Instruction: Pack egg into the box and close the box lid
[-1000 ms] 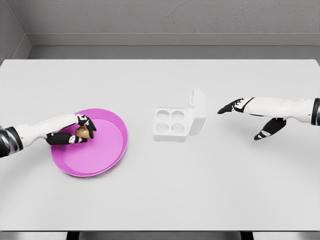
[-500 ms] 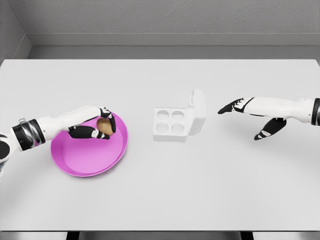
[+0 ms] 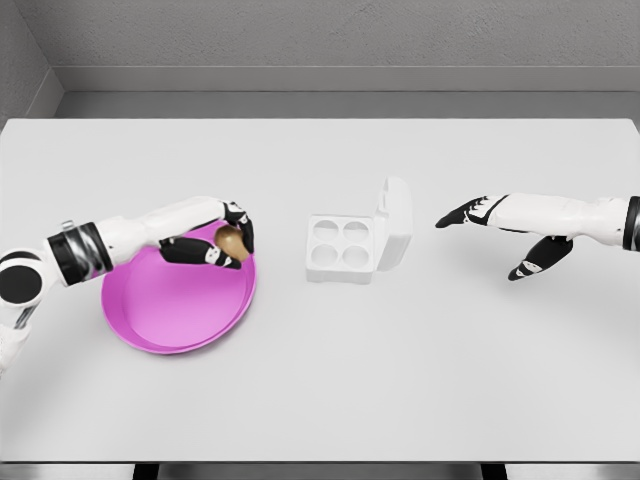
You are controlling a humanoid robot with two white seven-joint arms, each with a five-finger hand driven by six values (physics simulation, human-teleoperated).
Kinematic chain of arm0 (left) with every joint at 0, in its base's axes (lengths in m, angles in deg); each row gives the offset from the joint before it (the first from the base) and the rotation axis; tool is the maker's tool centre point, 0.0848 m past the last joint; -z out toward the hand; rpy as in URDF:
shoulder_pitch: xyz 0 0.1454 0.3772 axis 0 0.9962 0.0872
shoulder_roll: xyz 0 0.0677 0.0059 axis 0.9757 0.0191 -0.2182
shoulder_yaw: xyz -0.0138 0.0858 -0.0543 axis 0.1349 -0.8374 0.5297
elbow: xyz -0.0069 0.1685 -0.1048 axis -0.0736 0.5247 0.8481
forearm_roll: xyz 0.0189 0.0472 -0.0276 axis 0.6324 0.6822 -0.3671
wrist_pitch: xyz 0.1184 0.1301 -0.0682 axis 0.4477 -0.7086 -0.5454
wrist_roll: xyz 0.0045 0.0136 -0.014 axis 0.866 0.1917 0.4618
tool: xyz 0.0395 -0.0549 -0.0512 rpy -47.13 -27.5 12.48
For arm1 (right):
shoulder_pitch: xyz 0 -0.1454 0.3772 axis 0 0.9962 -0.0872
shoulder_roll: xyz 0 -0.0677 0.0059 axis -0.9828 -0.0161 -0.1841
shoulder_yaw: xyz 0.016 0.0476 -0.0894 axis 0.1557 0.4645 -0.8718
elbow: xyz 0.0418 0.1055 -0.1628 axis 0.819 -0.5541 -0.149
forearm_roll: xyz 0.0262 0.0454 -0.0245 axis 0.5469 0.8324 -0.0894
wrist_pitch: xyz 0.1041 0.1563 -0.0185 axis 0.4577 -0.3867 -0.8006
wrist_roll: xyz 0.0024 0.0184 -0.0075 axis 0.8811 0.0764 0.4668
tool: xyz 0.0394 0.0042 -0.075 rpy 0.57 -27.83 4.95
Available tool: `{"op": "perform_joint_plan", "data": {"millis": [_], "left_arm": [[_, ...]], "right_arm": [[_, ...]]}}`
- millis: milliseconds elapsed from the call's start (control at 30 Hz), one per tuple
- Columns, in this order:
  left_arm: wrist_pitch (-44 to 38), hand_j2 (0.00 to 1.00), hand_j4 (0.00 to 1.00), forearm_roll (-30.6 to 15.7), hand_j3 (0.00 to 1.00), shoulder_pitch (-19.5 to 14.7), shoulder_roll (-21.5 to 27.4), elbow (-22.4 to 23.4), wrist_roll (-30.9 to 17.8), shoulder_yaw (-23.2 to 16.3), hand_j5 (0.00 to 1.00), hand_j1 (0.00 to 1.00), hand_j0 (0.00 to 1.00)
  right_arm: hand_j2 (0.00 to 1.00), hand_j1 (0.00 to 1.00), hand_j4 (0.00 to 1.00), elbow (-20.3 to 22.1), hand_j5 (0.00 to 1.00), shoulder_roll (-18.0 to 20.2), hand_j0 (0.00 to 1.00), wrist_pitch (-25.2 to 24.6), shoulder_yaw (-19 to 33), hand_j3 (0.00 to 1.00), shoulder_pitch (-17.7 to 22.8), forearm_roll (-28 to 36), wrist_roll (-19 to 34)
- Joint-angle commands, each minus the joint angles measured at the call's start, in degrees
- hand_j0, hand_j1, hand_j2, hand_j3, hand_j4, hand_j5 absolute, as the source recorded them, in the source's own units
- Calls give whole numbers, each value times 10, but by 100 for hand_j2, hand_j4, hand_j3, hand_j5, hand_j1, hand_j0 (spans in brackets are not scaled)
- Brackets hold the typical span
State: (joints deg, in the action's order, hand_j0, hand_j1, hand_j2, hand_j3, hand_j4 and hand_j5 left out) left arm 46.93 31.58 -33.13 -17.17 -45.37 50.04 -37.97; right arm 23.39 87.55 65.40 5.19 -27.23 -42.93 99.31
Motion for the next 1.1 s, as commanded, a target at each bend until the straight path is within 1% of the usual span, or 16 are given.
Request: {"op": "perform_joint_plan", "data": {"millis": [0, 133, 200, 233, 267, 467, 600, 633, 667, 800, 1000, 1067], "left_arm": [[-1, 33, 33, 2, 33, -2, -10, 0, 0, -3, 33, 33, 33], [-4, 33, 33, 6, 33, -18, -34, 5, 0, -23, 33, 33, 33], [-6, 33, 33, 16, 33, -25, -49, 8, 0, -24, 33, 33, 33], [-20, 33, 33, 16, 33, -33, -50, 10, 0, -37, 33, 33, 33], [-25, 33, 33, 16, 33, -49, -50, 13, 0, -55, 33, 33, 33], [-25, 33, 33, 20, 33, -57, -64, 18, 0, -58, 33, 33, 33], [-25, 33, 33, 31, 33, -70, -88, 35, 0, -59, 33, 33, 33], [-25, 33, 33, 32, 33, -77, -90, 37, 0, -72, 33, 33, 33], [-25, 33, 33, 33, 33, -82, -93, 42, 0, -74, 33, 33, 33], [-25, 33, 33, 33, 33, -86, -106, 54, 0, -74, 33, 33, 33], [-25, 33, 33, 33, 33, -92, -114, 55, 0, -75, 33, 33, 33], [-25, 33, 33, 34, 33, -97, -115, 55, 0, -83, 33, 33, 33]], "right_arm": [[100, 100, 100, 0, 100, 1, 100, -1, 0, 100, 0, 4, 0], [100, 100, 100, 0, 100, 1, 100, -1, 0, 100, -2, 4, 0], [100, 100, 100, 0, 100, 1, 100, -1, 0, 100, -2, 4, 0], [100, 100, 100, 0, 100, 1, 100, -1, 0, 100, -2, 4, 0], [100, 100, 100, 0, 100, 1, 100, -1, 0, 100, -2, 4, 0], [100, 100, 100, 0, 100, 1, 100, -1, 0, 100, -3, 4, 0], [100, 100, 100, 0, 100, 1, 100, -1, 0, 100, -4, 4, 0], [100, 100, 100, 0, 100, 1, 100, -1, 0, 100, -4, 4, 0], [100, 100, 100, 0, 100, 1, 100, -1, 0, 100, -4, 4, 0], [100, 100, 100, 0, 100, 1, 100, -1, 0, 100, -4, 4, 0], [100, 100, 100, 0, 100, 1, 100, -1, 0, 100, -4, 4, 0], [100, 100, 100, 0, 100, 1, 100, -1, 0, 100, -4, 4, 0]]}}
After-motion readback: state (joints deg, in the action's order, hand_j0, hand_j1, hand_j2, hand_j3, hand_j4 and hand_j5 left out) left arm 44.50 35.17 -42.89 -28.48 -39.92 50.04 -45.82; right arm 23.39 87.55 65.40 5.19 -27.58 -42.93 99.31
